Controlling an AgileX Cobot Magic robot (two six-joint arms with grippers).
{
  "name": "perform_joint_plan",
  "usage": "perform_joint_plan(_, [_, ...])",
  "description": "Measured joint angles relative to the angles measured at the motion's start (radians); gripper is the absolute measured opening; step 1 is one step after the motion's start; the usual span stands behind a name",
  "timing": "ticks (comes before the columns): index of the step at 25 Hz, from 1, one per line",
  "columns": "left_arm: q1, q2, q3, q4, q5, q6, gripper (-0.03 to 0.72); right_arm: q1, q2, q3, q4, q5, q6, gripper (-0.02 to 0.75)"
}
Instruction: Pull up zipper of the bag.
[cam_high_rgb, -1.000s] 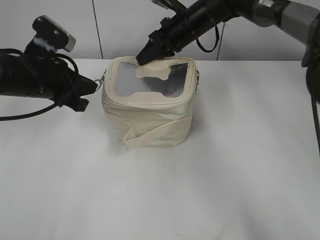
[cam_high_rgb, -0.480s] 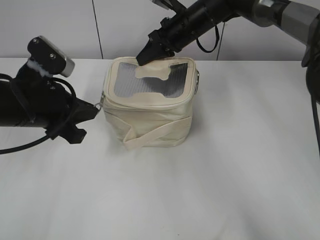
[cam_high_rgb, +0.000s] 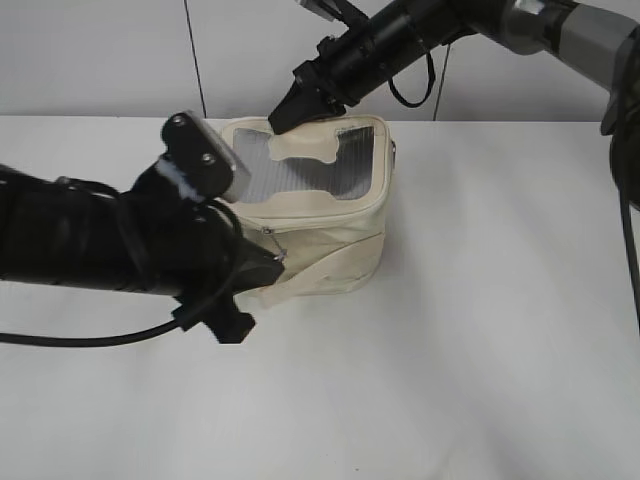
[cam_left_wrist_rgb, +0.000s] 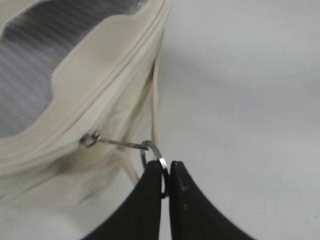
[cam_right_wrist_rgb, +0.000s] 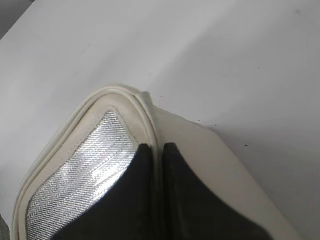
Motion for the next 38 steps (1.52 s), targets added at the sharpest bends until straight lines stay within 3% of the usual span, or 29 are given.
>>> perform_joint_plan(6, [-0.068,0.144,-0.162,0.003,0.054,-0.001,0.017,0.0,0.001,0.0,0.003,-0.003,0.0,0.041])
perform_joint_plan(12, [-0.078,0.149,-0.158,0.006,0.018,-0.086,0.044,-0.001,0.001,-0.006,-0.008,-0.002,0.0,0.071])
perform_joint_plan(16, [-0.077,0.084,-0.104,0.018,-0.015,-0.136,0.255,-0.02,0.002,-0.066,-0.024,0.036,0.025,0.308])
perform_joint_plan(19, [-0.077,-0.003,-0.07,0.02,-0.011,-0.264,0.41,-0.06,0.001,-0.112,-0.033,0.049,0.099,0.355])
perform_joint_plan(22, [-0.024,-0.068,-0.064,0.131,0.14,-0.474,0.437,-0.122,-0.009,-0.116,-0.067,0.052,0.176,0.294])
perform_joint_plan(25, [0.123,-0.086,-0.063,0.191,0.33,-0.576,0.414,-0.204,-0.038,-0.092,-0.079,0.053,0.222,0.253])
perform_joint_plan(28, [0.309,-0.074,-0.124,0.251,0.409,-0.6,0.401,-0.284,-0.122,0.06,-0.062,0.05,0.192,0.244])
perform_joint_plan(30, [0.395,-0.03,-0.247,0.302,0.459,-0.624,0.398,-0.315,-0.21,0.258,-0.035,0.049,0.122,0.242])
perform_joint_plan(34, [0.423,0.145,-0.581,0.403,0.579,-0.71,0.396,-0.352,-0.417,0.783,0.139,-0.125,-0.137,0.241])
perform_joint_plan(37, [0.405,0.338,-0.835,0.452,0.689,-0.769,0.396,-0.358,-0.557,1.139,0.375,-0.351,-0.444,0.241])
perform_joint_plan(38, [0.405,0.338,-0.835,0.452,0.689,-0.769,0.396,-0.358,-0.591,1.231,0.476,-0.389,-0.566,0.241])
